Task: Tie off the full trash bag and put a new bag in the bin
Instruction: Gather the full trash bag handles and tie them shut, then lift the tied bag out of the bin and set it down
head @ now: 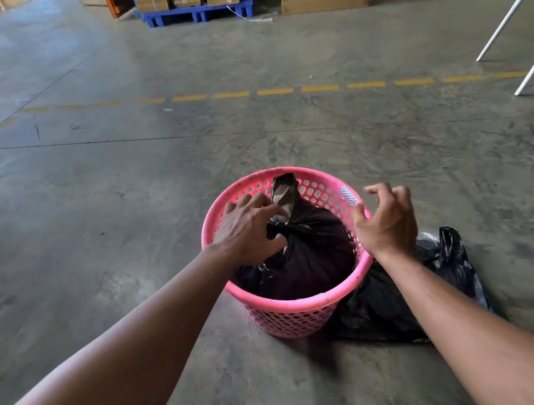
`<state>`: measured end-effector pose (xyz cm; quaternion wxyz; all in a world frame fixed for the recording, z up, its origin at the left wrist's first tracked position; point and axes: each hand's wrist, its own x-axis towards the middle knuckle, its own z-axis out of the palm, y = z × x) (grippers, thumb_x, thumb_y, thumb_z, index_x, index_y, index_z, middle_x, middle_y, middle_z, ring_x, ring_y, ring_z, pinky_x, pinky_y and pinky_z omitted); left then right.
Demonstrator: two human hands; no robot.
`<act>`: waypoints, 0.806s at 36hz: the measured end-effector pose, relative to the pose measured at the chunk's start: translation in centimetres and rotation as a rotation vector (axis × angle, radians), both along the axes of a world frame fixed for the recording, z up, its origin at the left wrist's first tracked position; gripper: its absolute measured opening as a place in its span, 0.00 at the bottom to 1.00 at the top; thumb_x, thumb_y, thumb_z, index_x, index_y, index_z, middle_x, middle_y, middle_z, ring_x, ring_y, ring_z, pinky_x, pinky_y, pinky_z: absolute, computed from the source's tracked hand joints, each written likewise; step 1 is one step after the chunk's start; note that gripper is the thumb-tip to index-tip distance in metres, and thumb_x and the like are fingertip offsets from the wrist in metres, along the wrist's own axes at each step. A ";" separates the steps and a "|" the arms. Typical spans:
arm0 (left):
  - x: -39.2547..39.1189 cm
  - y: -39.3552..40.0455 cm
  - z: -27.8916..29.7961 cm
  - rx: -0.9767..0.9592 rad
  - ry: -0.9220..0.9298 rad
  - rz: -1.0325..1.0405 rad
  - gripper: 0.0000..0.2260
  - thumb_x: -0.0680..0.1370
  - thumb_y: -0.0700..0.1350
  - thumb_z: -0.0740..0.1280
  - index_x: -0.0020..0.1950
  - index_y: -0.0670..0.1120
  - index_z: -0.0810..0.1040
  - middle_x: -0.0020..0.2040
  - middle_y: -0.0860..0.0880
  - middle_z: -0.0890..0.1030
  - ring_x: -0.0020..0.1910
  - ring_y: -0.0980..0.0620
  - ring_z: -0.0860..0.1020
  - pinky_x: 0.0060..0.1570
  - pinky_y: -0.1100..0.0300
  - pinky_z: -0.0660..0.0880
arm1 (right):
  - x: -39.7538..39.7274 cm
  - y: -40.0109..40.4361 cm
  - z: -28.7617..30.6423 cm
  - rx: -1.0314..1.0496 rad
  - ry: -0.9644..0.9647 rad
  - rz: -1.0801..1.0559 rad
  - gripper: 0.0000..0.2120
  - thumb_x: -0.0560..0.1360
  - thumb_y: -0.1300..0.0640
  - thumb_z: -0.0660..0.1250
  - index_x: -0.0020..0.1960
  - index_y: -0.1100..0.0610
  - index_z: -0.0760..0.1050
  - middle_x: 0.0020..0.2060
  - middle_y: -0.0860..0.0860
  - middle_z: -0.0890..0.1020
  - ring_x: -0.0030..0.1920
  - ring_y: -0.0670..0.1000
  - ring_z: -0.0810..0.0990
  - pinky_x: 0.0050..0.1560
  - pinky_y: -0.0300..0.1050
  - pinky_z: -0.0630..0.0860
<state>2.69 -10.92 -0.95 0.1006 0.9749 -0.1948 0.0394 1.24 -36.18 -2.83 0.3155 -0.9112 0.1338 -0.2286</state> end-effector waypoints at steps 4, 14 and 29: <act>0.5 -1.5 0.2 0.156 0.142 0.000 0.20 0.73 0.57 0.69 0.65 0.58 0.79 0.65 0.53 0.77 0.68 0.46 0.74 0.70 0.42 0.65 | -1.5 -0.1 -1.6 0.107 0.268 -0.102 0.21 0.77 0.46 0.63 0.67 0.54 0.70 0.60 0.64 0.78 0.55 0.67 0.81 0.49 0.53 0.74; 1.6 -2.1 2.2 -0.028 0.138 0.025 0.11 0.73 0.47 0.68 0.54 0.52 0.80 0.52 0.46 0.82 0.53 0.40 0.81 0.50 0.44 0.78 | -1.8 0.8 -2.2 0.227 0.263 -0.138 0.14 0.81 0.50 0.60 0.60 0.56 0.78 0.56 0.62 0.84 0.54 0.66 0.81 0.45 0.50 0.69; 0.5 3.3 20.1 -0.430 -0.311 0.201 0.07 0.68 0.49 0.73 0.45 0.50 0.85 0.36 0.53 0.81 0.41 0.51 0.81 0.40 0.67 0.73 | -2.4 0.9 -0.7 0.299 0.345 -0.058 0.18 0.80 0.46 0.58 0.62 0.54 0.77 0.55 0.64 0.83 0.55 0.66 0.81 0.47 0.51 0.71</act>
